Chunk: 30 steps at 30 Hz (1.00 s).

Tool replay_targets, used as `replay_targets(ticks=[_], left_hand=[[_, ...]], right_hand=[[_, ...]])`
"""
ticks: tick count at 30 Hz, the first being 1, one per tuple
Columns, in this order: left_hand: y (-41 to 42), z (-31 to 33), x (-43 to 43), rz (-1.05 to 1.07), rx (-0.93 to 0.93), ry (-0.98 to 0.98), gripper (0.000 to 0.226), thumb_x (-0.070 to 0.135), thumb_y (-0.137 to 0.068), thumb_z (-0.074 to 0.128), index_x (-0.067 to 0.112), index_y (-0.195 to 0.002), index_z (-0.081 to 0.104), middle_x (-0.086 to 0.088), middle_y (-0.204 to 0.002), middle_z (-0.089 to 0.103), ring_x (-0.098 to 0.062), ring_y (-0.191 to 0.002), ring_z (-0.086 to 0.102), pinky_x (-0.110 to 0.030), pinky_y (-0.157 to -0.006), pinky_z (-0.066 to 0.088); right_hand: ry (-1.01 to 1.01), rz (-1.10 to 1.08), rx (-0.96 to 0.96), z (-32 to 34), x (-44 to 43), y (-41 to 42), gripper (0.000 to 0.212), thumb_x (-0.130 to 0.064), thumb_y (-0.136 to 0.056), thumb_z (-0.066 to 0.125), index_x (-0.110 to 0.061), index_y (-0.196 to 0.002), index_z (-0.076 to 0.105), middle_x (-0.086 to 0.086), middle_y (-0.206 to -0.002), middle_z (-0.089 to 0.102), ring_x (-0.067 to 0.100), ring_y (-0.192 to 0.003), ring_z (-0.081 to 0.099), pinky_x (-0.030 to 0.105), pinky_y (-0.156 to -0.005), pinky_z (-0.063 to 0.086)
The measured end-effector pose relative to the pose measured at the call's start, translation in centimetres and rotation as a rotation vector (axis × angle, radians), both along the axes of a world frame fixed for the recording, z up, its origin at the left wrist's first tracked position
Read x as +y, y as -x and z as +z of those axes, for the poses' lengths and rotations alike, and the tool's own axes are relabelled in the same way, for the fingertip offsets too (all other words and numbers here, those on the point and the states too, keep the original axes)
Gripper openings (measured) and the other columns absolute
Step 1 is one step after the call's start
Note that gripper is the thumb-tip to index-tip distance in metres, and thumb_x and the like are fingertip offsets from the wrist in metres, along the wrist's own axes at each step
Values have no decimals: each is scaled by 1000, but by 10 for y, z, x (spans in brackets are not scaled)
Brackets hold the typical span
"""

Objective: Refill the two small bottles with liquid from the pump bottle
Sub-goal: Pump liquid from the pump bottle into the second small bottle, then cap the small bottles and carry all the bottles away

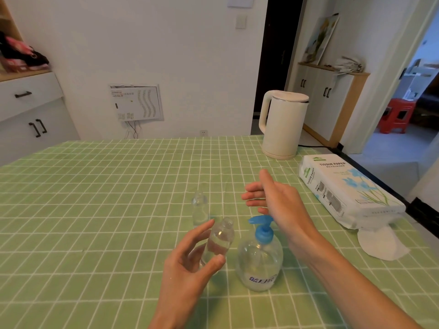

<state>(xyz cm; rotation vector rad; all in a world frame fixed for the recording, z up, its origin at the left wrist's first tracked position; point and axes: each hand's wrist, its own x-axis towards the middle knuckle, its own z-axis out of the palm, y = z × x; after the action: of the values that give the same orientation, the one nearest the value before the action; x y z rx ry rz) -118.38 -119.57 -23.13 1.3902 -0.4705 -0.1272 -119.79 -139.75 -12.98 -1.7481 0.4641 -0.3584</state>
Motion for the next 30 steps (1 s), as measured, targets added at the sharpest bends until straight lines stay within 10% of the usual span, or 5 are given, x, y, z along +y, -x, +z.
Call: replay_targets(ticks=[6,12,19,30], left_hand=[[0,4,6,-15,36,23,57,15,-71,88,35,-123,75,4,-132,75,-26,-120,73,-55,-108,53],[0,-3,8,-11,45,30,56,20,-67,87,36,-120,75,1,-127,76,-27,-118,74,-43,-99,60],[-3,-8,7,-35,42,3,57,0,-73,83,34,-118,74,3,-127,76,-16,-120,73,-17,-96,55],[-6,-12,5,-31,121,52,58,11,-69,88,28,-121,71,-3,-126,75,-25,-115,75,-34,-101,60]], right_hand=[[156,258,71,-26,-6,53,103,-105,-52,67,-58,-141,53,-33,-136,68,-22,-130,55,30,-116,44],[434,288,214,-53,-3,75,103,-67,-61,87,-51,-151,39,-23,-142,62,8,-129,64,45,-115,53],[541,205,158,-72,-9,62,78,-62,-62,89,-52,-129,51,-34,-117,65,-16,-109,60,18,-88,47],[537,179,143,-68,-40,-27,85,-42,-73,100,-36,-141,50,-14,-132,64,12,-119,64,32,-99,48]])
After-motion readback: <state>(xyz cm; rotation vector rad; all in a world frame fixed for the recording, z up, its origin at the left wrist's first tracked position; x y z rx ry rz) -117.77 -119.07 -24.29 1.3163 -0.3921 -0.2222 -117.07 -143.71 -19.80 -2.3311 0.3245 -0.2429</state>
